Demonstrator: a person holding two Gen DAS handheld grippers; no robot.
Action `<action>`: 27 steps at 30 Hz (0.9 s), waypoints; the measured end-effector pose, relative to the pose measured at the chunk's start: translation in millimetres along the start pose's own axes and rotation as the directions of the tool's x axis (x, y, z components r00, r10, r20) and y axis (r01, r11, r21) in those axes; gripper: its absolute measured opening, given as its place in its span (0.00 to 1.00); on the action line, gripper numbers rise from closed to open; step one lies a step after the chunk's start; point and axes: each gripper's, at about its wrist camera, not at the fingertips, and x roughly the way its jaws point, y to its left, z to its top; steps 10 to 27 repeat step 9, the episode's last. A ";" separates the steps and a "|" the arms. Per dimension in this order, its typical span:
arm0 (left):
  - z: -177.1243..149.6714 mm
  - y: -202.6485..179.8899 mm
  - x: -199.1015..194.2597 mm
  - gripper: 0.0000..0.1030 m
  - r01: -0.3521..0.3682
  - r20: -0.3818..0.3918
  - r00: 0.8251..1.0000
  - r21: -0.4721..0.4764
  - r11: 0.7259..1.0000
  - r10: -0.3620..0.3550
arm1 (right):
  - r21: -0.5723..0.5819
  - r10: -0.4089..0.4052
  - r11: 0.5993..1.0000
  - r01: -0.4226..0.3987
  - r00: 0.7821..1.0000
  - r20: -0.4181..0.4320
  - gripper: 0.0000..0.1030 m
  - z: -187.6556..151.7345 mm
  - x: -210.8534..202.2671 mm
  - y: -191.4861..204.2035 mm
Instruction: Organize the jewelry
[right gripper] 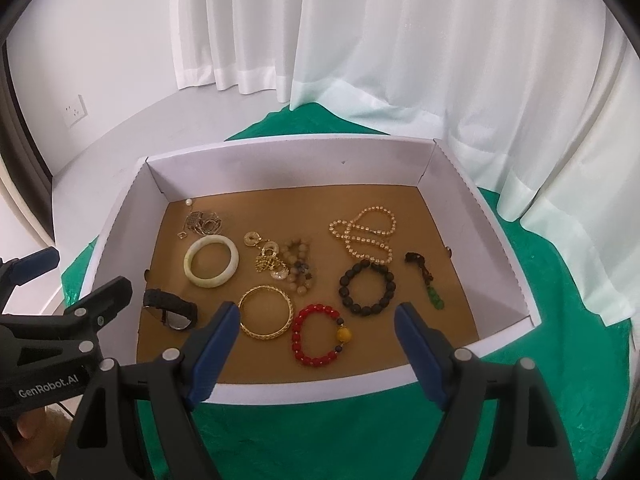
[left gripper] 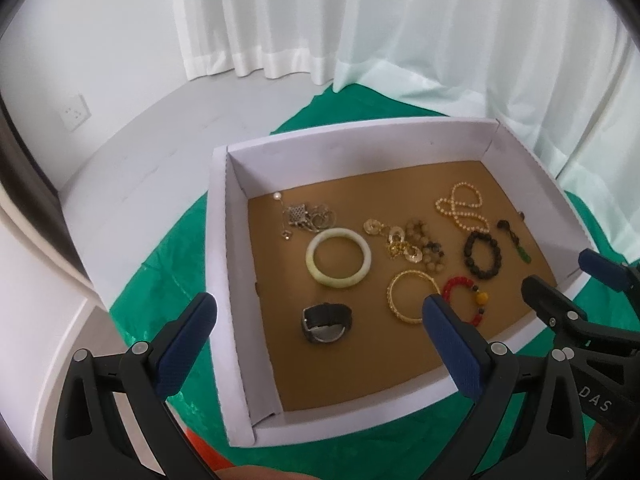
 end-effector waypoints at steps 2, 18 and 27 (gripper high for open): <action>0.1 -0.3 0.4 0.99 -0.001 -0.002 1.000 0.000 1.000 0.001 | 0.000 -0.004 1.000 0.004 1.000 0.001 0.79 0.0 0.0 0.4; 1.0 3.4 9.5 0.99 0.037 -0.048 0.998 -0.028 0.999 -0.038 | 0.000 -0.008 1.000 0.008 1.000 -0.007 0.79 -0.2 4.4 -0.6; 1.0 3.4 9.5 0.99 0.037 -0.048 0.998 -0.028 0.999 -0.038 | 0.000 -0.008 1.000 0.008 1.000 -0.007 0.79 -0.2 4.4 -0.6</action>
